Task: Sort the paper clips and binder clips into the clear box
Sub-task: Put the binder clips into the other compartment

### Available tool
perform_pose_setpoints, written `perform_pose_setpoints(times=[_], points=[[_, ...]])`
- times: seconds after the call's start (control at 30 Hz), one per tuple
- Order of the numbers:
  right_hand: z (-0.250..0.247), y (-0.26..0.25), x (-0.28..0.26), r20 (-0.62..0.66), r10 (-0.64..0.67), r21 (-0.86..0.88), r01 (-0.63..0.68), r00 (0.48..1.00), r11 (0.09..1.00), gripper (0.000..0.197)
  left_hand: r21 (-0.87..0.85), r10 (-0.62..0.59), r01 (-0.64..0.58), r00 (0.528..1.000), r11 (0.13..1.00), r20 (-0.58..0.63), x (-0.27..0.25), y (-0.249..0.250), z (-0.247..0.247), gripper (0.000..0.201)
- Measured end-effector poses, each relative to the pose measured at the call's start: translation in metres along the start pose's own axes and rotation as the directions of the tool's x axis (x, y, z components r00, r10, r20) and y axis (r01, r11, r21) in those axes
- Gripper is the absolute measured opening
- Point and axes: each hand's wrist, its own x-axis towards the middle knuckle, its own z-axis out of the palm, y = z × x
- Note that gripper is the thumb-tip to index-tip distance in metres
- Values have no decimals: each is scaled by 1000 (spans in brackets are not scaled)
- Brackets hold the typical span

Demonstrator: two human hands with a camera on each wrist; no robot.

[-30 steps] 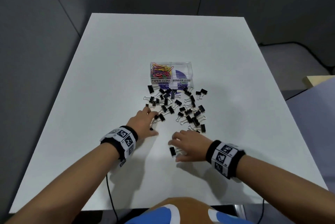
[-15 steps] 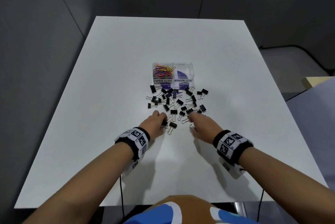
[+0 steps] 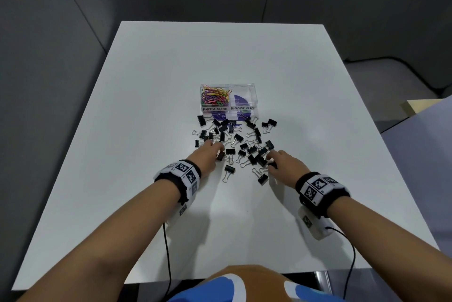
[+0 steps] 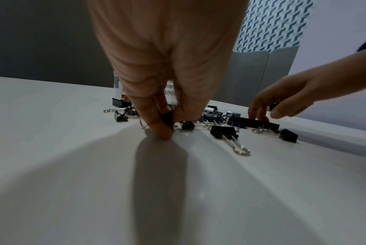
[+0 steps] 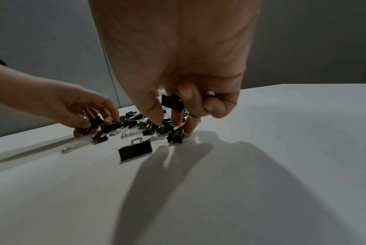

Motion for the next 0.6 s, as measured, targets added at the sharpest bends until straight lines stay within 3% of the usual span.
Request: perform_pose_setpoints(times=[0.2,0.47,0.6], points=[[0,0,0,42,-75,-152,81,996,985,38,-72,-19,15,998,997,-53,5,-10,-2,26],[-1,0,10,58,-16,-59,19,998,998,9,-76,-34,32,999,997,-30,7,-13,-11,20],[-6,5,13,69,4,-77,1,998,997,8,-65,2,-2,1000,998,7,7,-13,-20,24]])
